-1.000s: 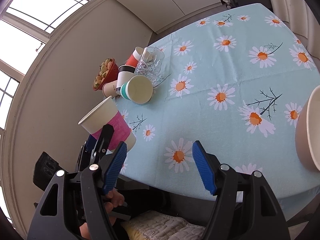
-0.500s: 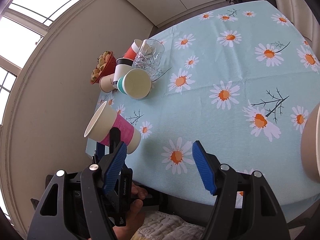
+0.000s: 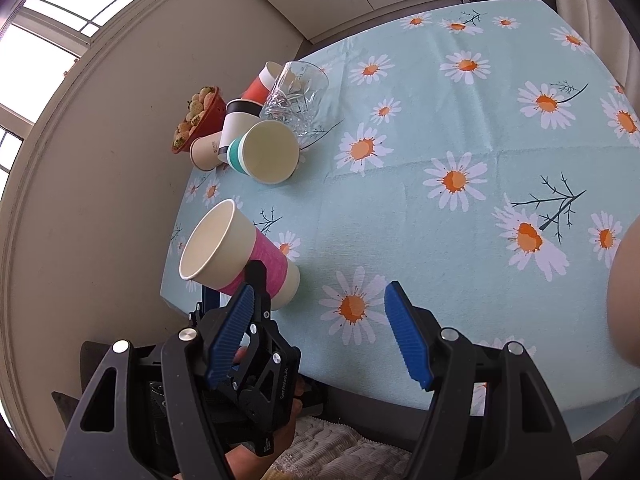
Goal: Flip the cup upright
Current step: 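Rotate the pink-banded cup upright in the left gripper while the right gripper withdraws, then lower the upright cup onto the tablecloth and open the left gripper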
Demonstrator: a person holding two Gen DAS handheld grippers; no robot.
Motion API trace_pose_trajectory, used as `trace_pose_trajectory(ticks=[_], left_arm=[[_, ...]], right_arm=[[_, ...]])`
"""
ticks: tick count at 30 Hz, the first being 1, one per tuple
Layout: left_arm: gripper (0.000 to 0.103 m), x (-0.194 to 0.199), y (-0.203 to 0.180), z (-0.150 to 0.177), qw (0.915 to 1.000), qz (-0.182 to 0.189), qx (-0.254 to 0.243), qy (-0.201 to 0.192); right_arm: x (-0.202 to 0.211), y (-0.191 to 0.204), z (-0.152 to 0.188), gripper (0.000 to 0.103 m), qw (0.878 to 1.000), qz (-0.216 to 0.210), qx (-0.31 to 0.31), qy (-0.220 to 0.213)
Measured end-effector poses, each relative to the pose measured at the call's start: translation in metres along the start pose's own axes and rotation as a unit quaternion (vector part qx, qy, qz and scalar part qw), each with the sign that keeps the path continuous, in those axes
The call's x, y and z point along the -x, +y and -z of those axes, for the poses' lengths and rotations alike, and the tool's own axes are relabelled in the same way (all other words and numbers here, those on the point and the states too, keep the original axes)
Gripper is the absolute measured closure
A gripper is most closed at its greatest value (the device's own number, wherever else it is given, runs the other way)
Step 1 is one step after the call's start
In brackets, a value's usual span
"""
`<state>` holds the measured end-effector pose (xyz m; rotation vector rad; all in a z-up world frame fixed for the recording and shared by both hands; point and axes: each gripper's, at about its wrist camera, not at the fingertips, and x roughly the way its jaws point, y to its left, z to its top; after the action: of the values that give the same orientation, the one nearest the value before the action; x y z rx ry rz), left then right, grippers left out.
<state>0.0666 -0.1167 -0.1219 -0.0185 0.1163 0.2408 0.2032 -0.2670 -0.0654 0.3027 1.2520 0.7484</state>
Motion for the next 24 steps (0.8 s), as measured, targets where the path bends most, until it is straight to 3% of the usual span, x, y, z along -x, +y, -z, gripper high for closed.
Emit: trace_pose_trajectory(ticks=[12,15,24], left_arm=[[0.038,0.000,0.001,0.008,0.9999,0.000,-0.001,0.017],[0.022,0.001,0.003,0.007,0.9999,0.000,0.006,0.016],[0.015,0.008,0.003,-0.004,0.9995,0.024,0.008,0.021]], right_arm=[[0.000,0.001,0.005,0.035,1.000,0.005,0.001,0.006],[0.003,0.002,0.005,0.035,1.000,0.005,0.000,0.005],[0.016,0.011,0.010,0.035,1.000,0.006,0.003,-0.005]])
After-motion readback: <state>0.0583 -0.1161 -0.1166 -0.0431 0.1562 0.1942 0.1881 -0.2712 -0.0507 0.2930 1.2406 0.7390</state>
